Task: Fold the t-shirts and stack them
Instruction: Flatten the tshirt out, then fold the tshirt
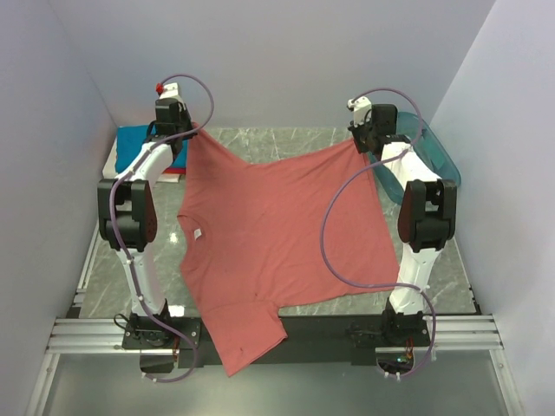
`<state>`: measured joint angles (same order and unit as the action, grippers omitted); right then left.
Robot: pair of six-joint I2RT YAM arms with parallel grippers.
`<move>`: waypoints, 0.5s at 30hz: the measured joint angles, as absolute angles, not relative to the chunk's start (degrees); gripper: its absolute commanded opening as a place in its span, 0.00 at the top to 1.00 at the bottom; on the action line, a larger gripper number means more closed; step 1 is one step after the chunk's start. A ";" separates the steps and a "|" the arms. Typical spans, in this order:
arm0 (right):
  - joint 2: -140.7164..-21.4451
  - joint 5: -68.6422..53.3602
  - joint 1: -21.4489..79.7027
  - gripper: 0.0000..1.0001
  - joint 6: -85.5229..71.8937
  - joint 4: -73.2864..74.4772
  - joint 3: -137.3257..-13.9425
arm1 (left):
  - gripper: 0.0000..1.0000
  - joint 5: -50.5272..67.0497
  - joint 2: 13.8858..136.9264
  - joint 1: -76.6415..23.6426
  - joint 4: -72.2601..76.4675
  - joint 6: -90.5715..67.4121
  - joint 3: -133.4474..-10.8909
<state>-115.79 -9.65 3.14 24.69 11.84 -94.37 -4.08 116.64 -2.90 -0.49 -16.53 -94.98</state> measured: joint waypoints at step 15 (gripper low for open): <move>-115.79 -12.21 3.11 1.00 24.77 12.51 -94.37 | 1.00 0.60 113.91 -2.44 1.26 -15.68 -87.05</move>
<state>-115.79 -12.21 3.11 24.77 12.51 -94.37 0.60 113.91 -2.44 1.26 -15.68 -87.05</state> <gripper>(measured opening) 0.011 0.012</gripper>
